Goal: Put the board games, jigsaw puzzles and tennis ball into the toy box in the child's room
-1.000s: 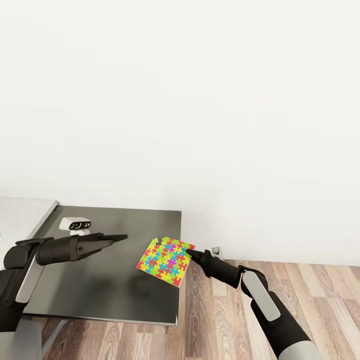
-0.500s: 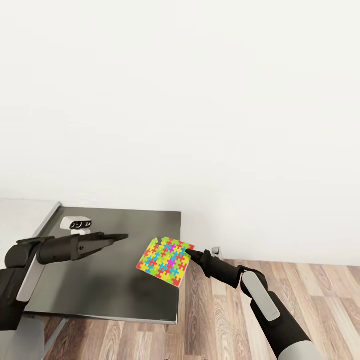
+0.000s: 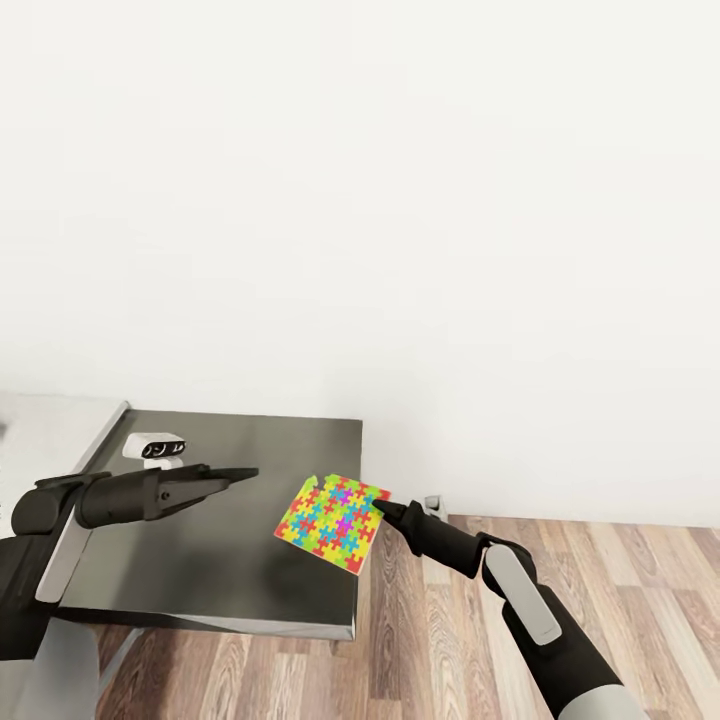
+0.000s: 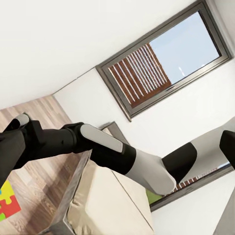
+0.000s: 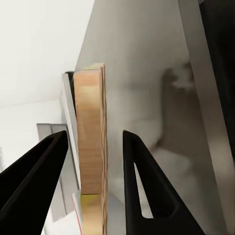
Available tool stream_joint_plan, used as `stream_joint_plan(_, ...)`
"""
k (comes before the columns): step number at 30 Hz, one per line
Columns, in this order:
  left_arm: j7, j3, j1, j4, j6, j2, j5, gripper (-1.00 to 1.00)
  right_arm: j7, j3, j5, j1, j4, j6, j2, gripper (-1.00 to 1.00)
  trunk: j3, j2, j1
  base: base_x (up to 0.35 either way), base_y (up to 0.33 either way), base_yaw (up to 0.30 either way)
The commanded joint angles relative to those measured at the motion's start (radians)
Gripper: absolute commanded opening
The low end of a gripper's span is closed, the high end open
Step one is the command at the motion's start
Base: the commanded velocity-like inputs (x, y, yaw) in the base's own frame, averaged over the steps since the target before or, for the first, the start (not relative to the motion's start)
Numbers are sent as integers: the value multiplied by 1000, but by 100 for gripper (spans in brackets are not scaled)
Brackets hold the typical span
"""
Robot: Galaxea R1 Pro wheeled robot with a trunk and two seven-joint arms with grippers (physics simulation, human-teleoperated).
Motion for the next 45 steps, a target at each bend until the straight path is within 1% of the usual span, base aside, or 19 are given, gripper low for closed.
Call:
stream_joint_plan(1, -4, 0, 0, 0, 11, 0, -1, 100, 4, 0, 1, 0, 0, 1, -1, -100, 2, 6, -4, 0, 0, 0)
stream_joint_plan(15, -4, 0, -2, 0, 11, -3, -2, 100, 4, -1, 1, 3, 0, 0, 2, -100, 46, 104, -57, 0, 0, 0)
stream_joint_plan(41, -4, -1, -2, 1, 11, -3, -5, 100, 5, -3, 0, 5, -3, 0, -3, -100, 128, 286, -157, 0, 0, 0)
stream_joint_plan(45, -4, -2, -2, 1, 11, -3, -5, 100, 5, -3, 0, 8, -8, 0, -3, -100, 144, 314, -172, 0, 0, -25)
